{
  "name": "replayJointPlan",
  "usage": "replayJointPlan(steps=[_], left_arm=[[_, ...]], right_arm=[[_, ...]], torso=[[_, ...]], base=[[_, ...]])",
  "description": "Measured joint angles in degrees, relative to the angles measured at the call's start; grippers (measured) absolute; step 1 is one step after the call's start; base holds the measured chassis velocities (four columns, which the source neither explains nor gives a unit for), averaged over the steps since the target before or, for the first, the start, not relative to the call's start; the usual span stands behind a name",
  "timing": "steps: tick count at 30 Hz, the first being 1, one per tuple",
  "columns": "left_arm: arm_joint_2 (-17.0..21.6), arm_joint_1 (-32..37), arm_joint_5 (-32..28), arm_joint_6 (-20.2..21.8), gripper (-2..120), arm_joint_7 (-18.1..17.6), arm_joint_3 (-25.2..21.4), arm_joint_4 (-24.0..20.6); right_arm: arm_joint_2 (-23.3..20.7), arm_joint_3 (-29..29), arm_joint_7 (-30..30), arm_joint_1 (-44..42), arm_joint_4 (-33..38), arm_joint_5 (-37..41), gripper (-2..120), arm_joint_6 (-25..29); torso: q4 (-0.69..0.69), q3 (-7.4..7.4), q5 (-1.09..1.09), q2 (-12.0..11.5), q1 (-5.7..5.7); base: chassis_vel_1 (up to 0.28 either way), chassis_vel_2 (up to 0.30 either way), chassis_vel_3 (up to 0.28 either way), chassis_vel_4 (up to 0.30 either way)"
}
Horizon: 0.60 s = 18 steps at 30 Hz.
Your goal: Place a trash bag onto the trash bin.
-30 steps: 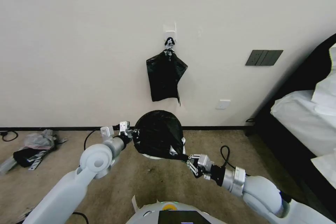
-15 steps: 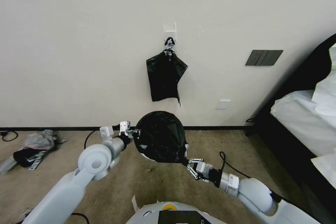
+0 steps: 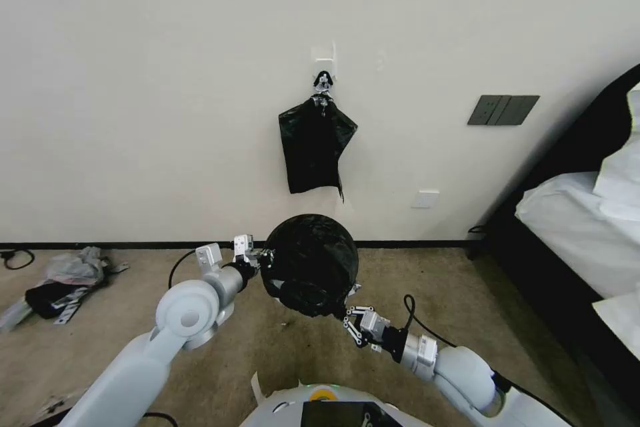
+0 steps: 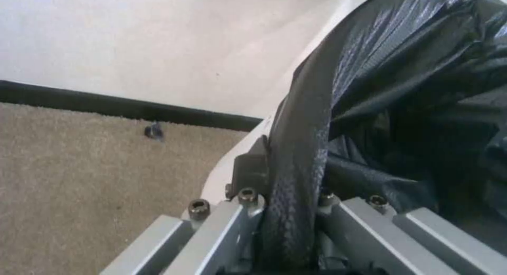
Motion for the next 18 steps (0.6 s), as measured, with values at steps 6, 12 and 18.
replayJointPlan(steps=[6,12,18], left_arm=[[0.02,-0.12,2.22,-0.18,0,0.41,0.03,0.83],[0.03,-0.69,3.83,-1.38,0,0.4,0.14,2.3],[-0.18,-1.47,4.41,-2.04,0,0.31,0.49,3.61]], right_arm=[[-0.89,1.98,1.73,-0.9,1.67,0.53,15,0.6],[-2.64,4.17,3.17,-2.23,4.21,1.85,33,0.54],[-4.48,7.89,3.7,-5.84,7.05,3.3,56,0.59]], torso=[[-0.01,0.0,-0.01,0.0,0.0],[0.01,0.0,0.0,0.0,0.0],[0.0,0.0,0.0,0.0,0.0]], base=[[0.0,0.0,0.0,0.0],[0.0,0.0,0.0,0.0],[0.0,0.0,0.0,0.0]])
